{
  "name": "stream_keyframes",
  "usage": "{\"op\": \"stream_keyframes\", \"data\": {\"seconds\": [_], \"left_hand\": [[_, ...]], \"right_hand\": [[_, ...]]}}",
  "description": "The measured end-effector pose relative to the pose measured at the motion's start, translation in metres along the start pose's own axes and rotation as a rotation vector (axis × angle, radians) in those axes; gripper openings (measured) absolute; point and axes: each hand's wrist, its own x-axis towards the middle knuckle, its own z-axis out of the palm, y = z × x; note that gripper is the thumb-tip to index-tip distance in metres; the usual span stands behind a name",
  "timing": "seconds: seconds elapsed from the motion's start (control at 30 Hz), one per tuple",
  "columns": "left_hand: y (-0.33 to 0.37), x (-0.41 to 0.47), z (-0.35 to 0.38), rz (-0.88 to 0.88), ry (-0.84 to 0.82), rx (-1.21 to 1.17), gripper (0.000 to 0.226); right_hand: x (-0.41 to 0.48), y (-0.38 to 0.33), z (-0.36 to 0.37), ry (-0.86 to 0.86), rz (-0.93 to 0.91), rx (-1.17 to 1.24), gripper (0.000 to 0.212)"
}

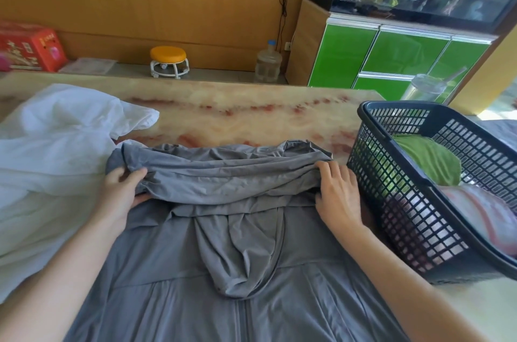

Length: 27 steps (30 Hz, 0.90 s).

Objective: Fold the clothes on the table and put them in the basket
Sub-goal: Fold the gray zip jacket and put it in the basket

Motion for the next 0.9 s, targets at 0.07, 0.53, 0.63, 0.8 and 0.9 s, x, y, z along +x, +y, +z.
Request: {"op": "stream_keyframes", "data": {"seconds": [0.07,0.53,0.63,0.8,0.9], "left_hand": [[0.008,0.004,-0.004,0.039,0.06,-0.033,0.013],[0.003,0.021,-0.028,0.124,0.148,-0.068,0.018],[0.001,0.028,-0.037,0.119,0.185,-0.123,0.041],[-0.008,0.026,-0.029,0.076,0.178,-0.077,0.036],[-0.009,0.026,-0.029,0.112,0.204,-0.008,0.038]], "right_hand": [[-0.002,0.0,0.002,0.0,-0.013,-0.015,0.07],[-0.02,0.024,0.009,0.068,-0.102,0.18,0.035],[-0.024,0.026,0.006,0.099,-0.096,0.159,0.043],[-0.023,0.028,0.009,-0.022,-0.139,0.107,0.039],[-0.027,0.028,0.008,-0.148,-0.117,0.198,0.044]]}}
